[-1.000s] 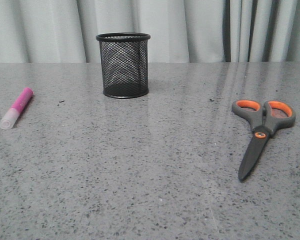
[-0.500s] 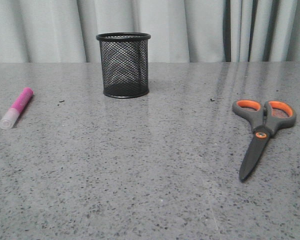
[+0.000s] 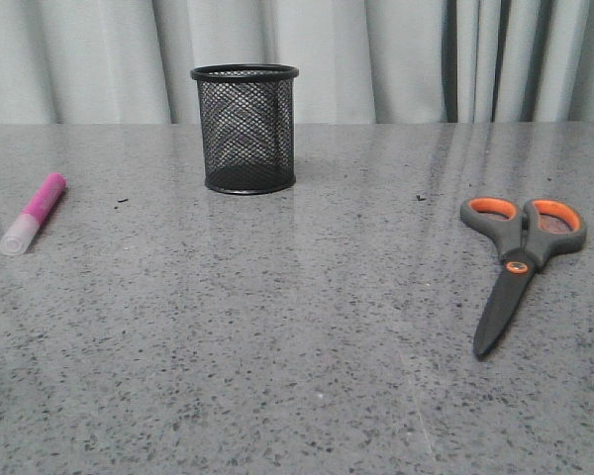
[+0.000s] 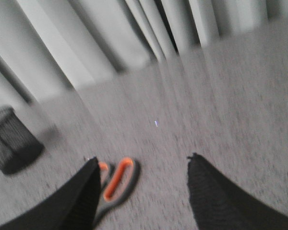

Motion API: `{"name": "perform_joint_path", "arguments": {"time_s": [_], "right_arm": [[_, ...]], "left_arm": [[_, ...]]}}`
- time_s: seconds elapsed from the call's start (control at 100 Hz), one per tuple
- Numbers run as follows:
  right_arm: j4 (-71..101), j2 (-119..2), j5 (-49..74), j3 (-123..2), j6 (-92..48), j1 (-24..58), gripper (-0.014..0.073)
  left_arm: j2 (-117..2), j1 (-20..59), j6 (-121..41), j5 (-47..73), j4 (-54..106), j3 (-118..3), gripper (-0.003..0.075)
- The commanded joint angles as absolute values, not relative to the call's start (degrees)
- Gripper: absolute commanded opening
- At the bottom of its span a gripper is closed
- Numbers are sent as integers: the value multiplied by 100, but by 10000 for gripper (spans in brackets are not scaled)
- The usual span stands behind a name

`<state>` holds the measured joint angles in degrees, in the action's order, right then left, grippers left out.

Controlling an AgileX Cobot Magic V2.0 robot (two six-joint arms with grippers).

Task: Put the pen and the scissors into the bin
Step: 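Lower the left gripper and grasp the pink highlighter pen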

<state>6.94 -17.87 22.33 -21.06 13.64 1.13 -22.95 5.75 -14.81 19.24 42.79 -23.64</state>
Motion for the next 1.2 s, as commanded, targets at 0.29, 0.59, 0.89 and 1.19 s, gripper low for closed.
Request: {"name": "perform_joint_path", "arguments": {"time_s": [0.29,0.59,0.89,1.19], "right_arm": [[687,-2662,2051,-2803,1155,90,410],[687,-2662,2117,-2803,1155,100,410],[687,-2681,2106,-2792,1155,100,410],[687,-2681,2116,-2792,1155,100,410]], "left_arm": [[-6681,563,-1122,3793,2924,-5539,218],[-8795,692,-264,5116,2138,-7287,300],[-9398,1396,578,4800,1142,-7464,298],[-9819,1397,826,4946,1007,-7464,279]]}}
